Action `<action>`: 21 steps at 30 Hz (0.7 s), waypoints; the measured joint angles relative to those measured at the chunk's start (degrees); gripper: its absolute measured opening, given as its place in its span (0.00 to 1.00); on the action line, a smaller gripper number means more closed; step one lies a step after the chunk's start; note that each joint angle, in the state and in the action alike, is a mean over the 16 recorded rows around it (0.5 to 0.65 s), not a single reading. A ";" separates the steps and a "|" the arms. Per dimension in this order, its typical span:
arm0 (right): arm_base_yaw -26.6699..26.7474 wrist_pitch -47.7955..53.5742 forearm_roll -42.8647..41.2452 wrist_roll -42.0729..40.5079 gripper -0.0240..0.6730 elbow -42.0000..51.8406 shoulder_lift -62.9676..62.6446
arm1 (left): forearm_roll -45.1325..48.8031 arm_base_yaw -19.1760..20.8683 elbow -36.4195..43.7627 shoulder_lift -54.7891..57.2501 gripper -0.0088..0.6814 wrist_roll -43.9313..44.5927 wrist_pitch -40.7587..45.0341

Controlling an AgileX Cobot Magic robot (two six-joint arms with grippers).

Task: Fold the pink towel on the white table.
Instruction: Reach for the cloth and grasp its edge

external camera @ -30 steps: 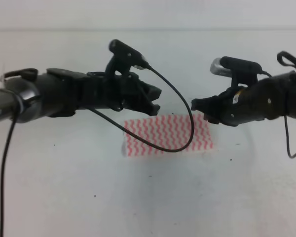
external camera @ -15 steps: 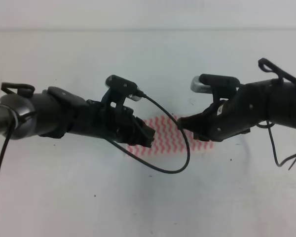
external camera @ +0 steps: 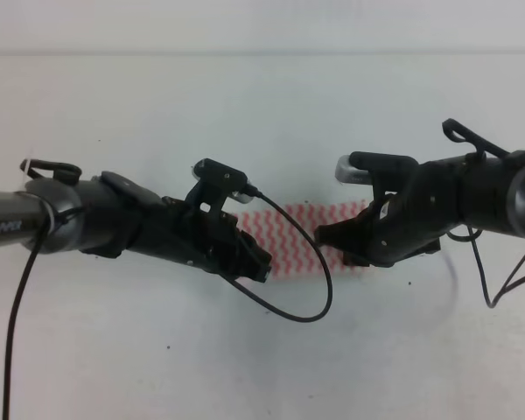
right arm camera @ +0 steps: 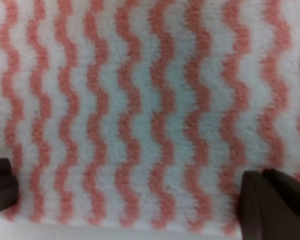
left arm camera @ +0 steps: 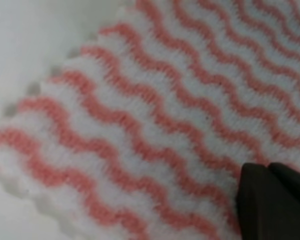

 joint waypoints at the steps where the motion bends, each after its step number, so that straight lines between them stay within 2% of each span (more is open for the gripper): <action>1: 0.00 0.07 0.02 -0.01 0.01 -0.01 0.11 | 0.13 0.00 -0.04 -0.02 0.01 0.06 -0.04; 13: 0.00 1.65 -0.80 -0.01 0.01 -0.15 -2.25 | 0.43 -0.08 -0.77 -4.07 0.01 0.48 1.82; 21: -0.05 3.14 -2.23 0.10 0.01 -0.08 -4.54 | 3.80 -0.30 -0.90 -4.52 0.01 -3.51 3.99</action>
